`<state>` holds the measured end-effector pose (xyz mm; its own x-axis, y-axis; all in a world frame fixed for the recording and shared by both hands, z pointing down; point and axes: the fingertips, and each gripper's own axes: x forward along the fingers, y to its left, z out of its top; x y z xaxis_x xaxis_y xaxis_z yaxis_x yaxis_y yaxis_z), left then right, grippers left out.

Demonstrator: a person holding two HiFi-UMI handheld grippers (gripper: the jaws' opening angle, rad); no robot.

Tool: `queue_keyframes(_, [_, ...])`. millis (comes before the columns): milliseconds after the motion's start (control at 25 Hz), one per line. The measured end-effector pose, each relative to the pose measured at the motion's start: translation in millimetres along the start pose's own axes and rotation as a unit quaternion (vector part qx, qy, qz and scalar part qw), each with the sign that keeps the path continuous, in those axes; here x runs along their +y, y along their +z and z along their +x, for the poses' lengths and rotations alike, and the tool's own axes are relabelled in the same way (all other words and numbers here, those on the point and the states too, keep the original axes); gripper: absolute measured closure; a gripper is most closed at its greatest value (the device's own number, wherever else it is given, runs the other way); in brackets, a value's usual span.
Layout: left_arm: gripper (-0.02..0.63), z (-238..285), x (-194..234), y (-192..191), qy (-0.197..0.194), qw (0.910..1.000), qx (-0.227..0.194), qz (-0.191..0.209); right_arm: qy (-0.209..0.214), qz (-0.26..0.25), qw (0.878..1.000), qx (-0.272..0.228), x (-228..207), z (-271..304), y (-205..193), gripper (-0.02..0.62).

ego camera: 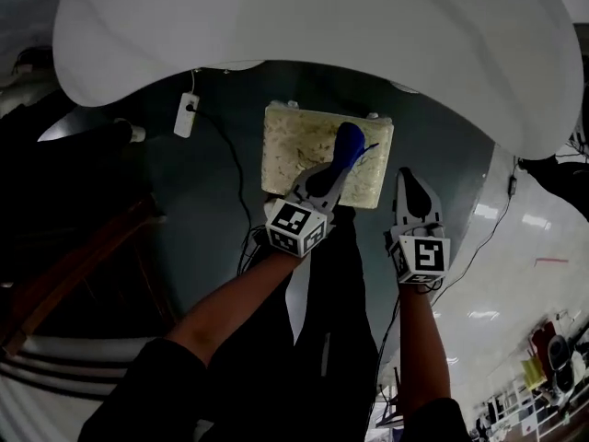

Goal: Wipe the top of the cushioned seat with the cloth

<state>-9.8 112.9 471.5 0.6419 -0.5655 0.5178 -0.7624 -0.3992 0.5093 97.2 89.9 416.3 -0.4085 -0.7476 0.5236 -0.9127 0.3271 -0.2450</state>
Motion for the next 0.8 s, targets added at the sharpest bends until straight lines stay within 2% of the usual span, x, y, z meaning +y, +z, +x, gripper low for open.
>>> queue_keyframes(160, [0.571,-62.1,26.7,5.6,0.025,0.9994,-0.024,-0.004,0.008,0.004,1.0,0.002,52.1,3.3,-4.1,0.557])
queue_keyframes(440, [0.571,-151.4,92.4,-5.0,0.095,0.9943,-0.047,-0.005,0.032,0.003,0.999,-0.003,126.8,20.1,-1.1,0.557])
queue_keyframes(640, [0.571,-178.2,138.8,-9.3,0.129,0.9895,-0.066,-0.005,0.058,-0.043,0.997,-0.008,176.8,35.4,1.0,0.557])
queue_keyframes(800, [0.571,-182.5,162.0,-19.8,0.145,0.9881,-0.053,0.002,0.076,-0.049,0.996,-0.001,201.9,41.2,-7.7,0.557])
